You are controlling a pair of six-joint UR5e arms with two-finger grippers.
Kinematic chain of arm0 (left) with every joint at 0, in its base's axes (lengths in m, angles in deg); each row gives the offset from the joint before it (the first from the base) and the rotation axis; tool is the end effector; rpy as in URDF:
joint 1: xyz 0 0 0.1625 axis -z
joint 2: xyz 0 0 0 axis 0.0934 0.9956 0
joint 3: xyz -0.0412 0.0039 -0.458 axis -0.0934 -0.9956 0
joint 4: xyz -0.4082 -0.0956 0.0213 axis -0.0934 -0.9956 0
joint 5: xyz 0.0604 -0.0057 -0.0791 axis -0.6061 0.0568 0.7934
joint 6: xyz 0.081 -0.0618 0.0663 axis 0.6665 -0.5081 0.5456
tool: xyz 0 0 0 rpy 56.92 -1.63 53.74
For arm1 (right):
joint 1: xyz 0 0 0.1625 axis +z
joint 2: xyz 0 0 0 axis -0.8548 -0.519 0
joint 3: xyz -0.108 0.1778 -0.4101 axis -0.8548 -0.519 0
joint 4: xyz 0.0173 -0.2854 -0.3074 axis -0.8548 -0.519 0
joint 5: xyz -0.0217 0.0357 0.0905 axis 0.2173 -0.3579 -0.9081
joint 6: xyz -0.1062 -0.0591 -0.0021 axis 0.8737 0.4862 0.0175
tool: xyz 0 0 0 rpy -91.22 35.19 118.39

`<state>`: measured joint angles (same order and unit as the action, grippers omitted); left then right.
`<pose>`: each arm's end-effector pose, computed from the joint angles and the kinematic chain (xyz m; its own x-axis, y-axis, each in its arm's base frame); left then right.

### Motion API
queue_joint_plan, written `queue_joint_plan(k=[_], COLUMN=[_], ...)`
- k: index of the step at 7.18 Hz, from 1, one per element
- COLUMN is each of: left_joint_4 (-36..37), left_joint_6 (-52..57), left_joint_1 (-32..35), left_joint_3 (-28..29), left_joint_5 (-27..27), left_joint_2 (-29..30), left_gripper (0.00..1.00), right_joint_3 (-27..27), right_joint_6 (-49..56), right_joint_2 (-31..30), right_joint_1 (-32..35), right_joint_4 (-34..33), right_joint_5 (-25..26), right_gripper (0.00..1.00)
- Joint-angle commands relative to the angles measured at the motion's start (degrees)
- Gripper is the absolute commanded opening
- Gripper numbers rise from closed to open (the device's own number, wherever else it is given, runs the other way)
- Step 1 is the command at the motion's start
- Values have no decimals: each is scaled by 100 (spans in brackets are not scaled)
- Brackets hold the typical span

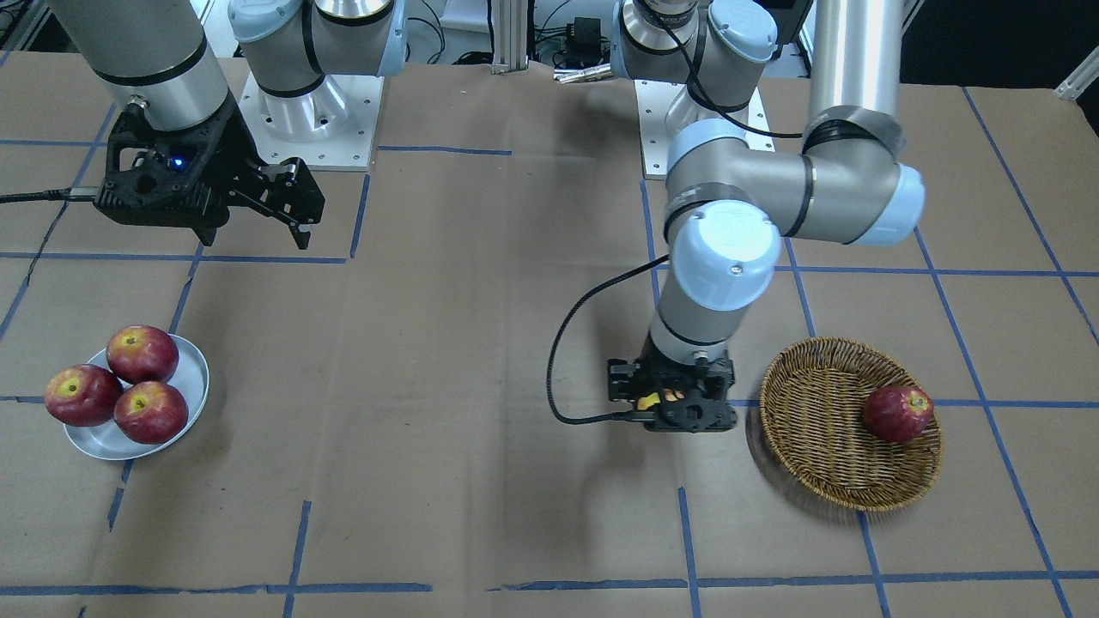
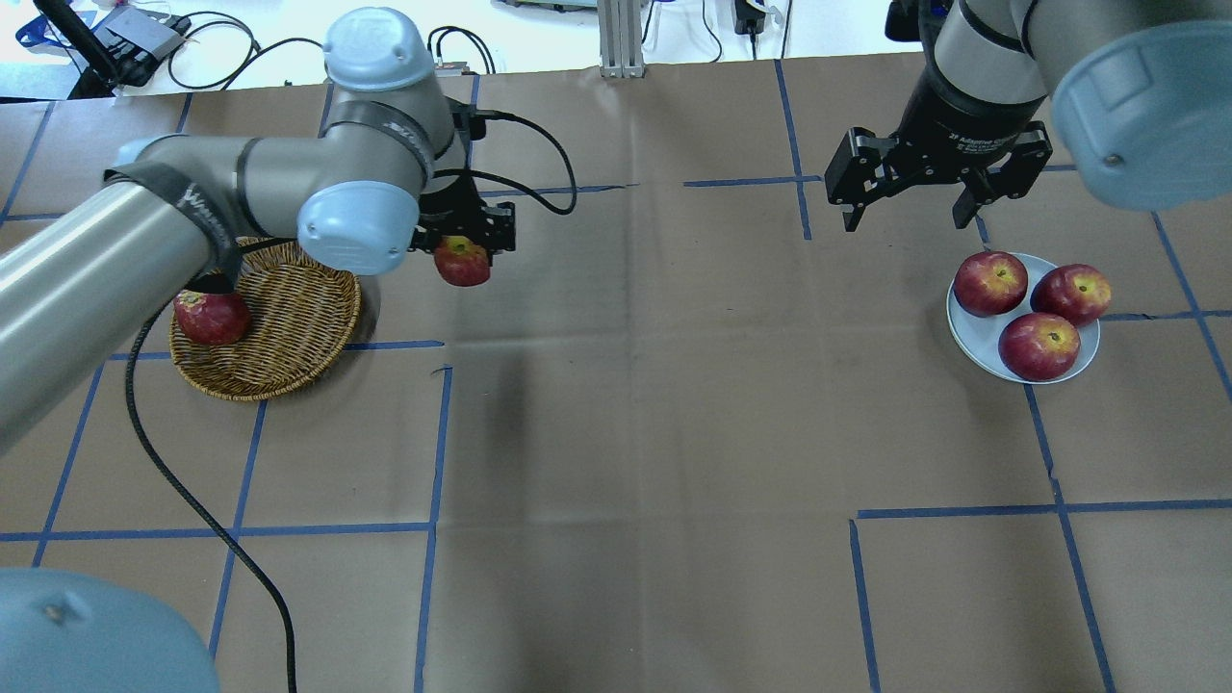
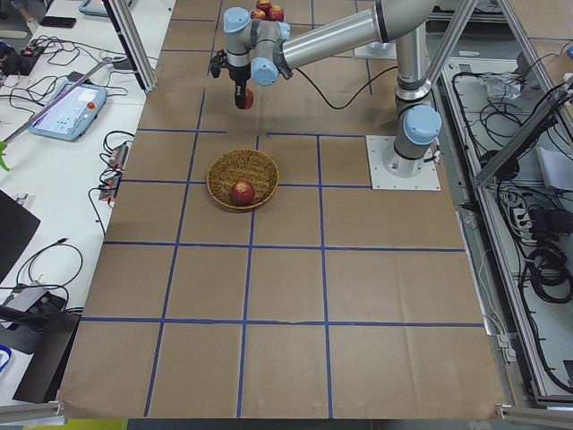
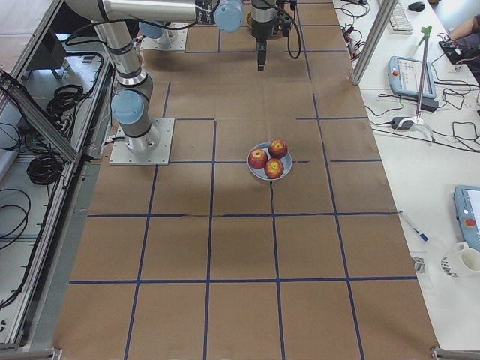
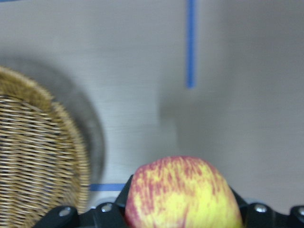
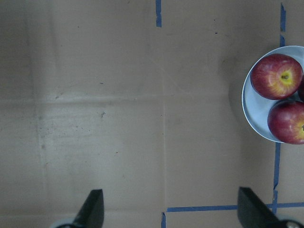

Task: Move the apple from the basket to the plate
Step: 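Lift the apple with the left gripper and carry it toward the table center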

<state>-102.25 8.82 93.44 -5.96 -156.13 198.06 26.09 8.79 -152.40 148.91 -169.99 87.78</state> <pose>-0.2241 -0.6109 0.2846 -0.9991 0.0122 -0.0396 0.0133 0.9995 -0.0272 0.1346 -0.5057 0.4817 -0.9997 0.0262 0.0021 0.0261 0.9993 -0.0271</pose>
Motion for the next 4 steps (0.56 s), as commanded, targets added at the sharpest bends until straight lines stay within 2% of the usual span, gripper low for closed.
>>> queue_joint_plan(k=[1,4], left_joint_4=[313,473], left_joint_6=[-898,-1453], left_joint_1=[849,1325], left_joint_3=[113,639], left_joint_5=[-8,17], left_joint_2=[593,1253], left_gripper=[49,50], right_joint_3=[3,3], right_joint_6=[9,0], right_joint_2=[0,0], right_joint_1=[0,0], right_joint_4=[2,2], right_joint_5=[0,0], right_gripper=[100,100])
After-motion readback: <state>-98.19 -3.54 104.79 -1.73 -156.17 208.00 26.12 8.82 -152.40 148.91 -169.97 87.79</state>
